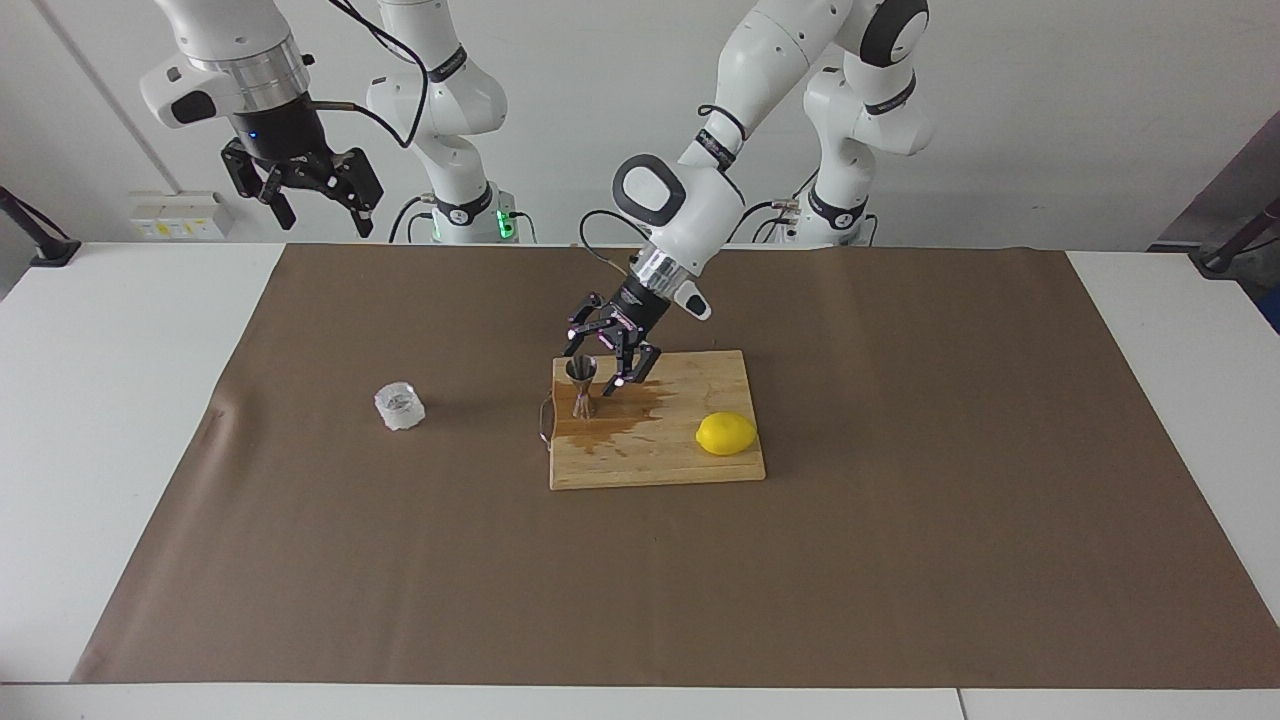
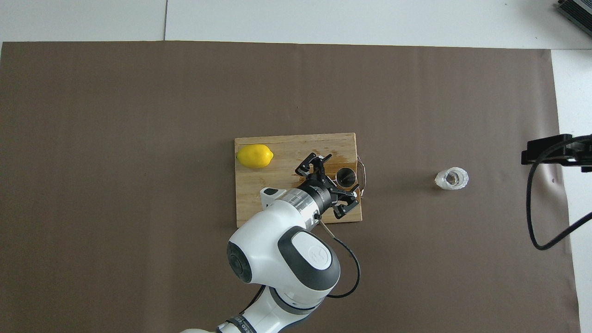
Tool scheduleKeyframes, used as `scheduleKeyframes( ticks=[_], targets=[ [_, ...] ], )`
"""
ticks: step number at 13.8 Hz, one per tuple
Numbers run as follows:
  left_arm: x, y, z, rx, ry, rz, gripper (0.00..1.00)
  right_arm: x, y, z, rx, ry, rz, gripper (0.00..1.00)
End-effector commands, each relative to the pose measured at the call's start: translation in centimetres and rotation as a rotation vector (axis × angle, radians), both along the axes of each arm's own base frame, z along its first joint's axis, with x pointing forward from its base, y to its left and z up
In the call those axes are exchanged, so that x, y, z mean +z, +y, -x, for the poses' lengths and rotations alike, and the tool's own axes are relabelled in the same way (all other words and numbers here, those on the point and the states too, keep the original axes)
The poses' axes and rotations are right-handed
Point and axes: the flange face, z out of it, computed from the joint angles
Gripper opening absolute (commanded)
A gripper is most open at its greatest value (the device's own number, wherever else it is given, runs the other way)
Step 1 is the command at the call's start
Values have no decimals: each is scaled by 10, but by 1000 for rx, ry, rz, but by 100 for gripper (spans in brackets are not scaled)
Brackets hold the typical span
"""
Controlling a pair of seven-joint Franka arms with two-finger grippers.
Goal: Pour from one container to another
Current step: 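Lower the jigger onto the board beside the stain and open the left gripper, then raise the left gripper away while the right gripper reaches the glass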
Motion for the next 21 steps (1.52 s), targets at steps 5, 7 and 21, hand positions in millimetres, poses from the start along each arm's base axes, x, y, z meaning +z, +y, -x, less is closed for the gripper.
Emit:
scheduleKeyframes(
  ticks=[5,7,21],
  targets=[
    [87,46,-28,29,-188,10,100,2,-2,6,15,14,-24,100],
    [87,70,-54,36,-190,24,100,-6,-1,8,23,8,-25,100],
    [109,198,-159,-668,-389,-496,100,-103,-21,10,1006,-34,35,100]
  ],
)
